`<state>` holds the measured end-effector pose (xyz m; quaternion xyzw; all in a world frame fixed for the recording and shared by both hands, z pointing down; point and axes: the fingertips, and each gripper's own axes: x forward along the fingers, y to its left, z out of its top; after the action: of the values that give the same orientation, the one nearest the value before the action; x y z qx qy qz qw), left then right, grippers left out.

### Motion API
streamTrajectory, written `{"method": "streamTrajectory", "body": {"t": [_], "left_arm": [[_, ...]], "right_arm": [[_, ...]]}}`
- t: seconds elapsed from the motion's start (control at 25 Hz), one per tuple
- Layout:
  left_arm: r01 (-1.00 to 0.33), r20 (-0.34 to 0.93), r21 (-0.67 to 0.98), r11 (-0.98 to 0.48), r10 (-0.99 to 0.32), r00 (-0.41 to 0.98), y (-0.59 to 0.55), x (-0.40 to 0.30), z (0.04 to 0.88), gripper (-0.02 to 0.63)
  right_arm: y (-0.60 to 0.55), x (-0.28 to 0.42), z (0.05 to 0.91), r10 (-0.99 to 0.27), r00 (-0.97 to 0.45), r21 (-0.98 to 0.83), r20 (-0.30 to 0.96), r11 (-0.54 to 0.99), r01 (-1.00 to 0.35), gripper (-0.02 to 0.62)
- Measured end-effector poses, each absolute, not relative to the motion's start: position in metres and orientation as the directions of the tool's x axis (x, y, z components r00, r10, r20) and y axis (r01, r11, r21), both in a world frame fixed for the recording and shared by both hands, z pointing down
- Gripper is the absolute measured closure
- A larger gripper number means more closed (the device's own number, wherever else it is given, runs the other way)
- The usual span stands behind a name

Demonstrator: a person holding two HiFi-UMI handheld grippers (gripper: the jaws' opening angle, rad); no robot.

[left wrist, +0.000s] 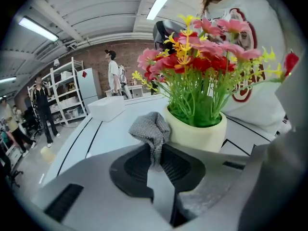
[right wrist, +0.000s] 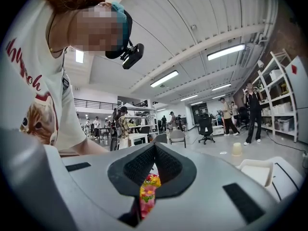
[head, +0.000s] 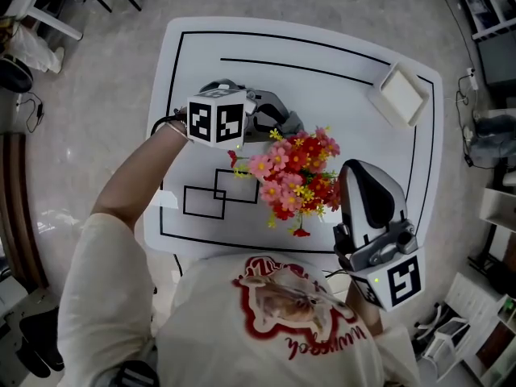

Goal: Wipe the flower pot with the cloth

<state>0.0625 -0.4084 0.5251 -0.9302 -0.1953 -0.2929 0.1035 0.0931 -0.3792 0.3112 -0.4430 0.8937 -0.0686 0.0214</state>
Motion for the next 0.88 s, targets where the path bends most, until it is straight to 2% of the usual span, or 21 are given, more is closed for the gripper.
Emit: {"method": "streamTrajectory", "body": {"t": [0.44,0.88], "left_arm": [[0.463,0.615,-0.098,-0.881,0.312,0.724,-0.406,0.057,0.529,0.563],[0.397,0.619,-0.100,-0.912,0.256,0.743,-0.406,0.043,0.528,0.563]], "right_arm": [[-0.373,0.099,0.319,-0.798,-0.600,-0.131,0.052,0.590,-0.796,0.598],[-0.367,0.095,0.313,-0.788,-0.615,-0.125,0.031,0.607,-0.785,0.598]]}}
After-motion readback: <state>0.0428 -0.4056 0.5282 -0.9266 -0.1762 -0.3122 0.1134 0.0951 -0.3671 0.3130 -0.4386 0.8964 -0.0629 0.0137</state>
